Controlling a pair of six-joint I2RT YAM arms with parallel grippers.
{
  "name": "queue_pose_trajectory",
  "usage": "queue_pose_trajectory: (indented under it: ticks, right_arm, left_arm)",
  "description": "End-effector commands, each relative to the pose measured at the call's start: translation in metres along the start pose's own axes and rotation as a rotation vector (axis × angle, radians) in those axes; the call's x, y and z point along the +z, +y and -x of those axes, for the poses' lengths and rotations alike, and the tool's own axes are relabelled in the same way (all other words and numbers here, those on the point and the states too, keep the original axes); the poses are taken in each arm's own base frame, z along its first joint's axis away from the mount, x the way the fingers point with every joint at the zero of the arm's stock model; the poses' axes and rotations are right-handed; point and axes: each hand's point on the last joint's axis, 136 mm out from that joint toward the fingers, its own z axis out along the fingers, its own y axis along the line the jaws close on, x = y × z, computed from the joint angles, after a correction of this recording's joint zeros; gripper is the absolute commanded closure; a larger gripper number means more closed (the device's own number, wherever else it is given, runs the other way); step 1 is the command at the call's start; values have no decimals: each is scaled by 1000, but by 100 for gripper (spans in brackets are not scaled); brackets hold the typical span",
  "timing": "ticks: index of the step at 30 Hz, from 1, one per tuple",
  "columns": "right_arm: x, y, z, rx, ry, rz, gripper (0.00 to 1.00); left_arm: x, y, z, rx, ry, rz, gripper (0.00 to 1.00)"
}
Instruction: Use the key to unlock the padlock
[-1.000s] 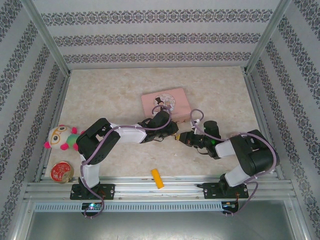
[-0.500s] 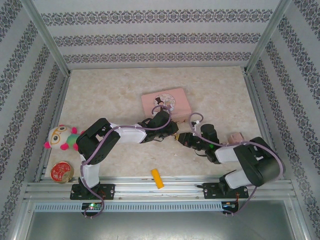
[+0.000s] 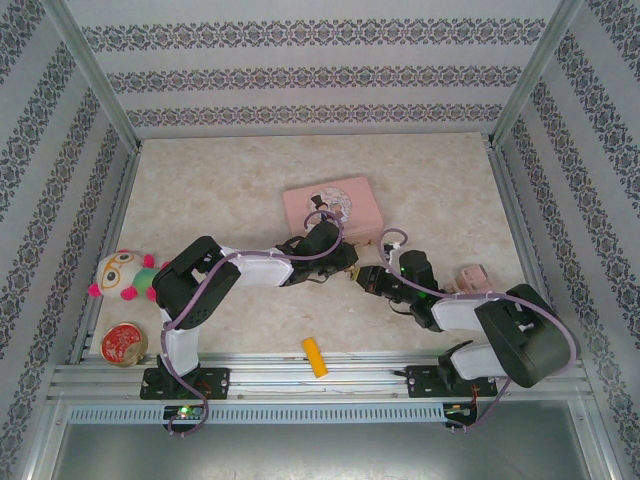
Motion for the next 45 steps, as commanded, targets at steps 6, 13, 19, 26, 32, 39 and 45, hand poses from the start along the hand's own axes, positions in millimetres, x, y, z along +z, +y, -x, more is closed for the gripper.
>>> queue_pose_trajectory:
  ticks: [6,13,19,26,32,39,45]
  right_arm:
    - [-1,15,29,-88,-170,-34,100]
    - [-6,25,44,-129,-237,-31,100]
    - [-3,26,46,-140,-239,-39,100]
    - [-5,25,48,-141,-257,-50,100]
    - [-8,25,49,-143,-263,-54,100]
    - [-24,4,29,-104,-223,-135,87]
    - [-45,-18,2,-45,-171,-227,78]
  left_arm:
    - [3,4,-14,-27,61,-4,77]
    - [3,2,-17,-17,68,-7,77]
    - [3,0,-20,-14,75,-13,77]
    - [1,1,-20,-15,69,-14,77]
    - [2,3,-19,-24,66,-12,77]
    - [1,7,-15,-42,51,-13,77]
    - [2,5,-14,-45,50,-18,77]
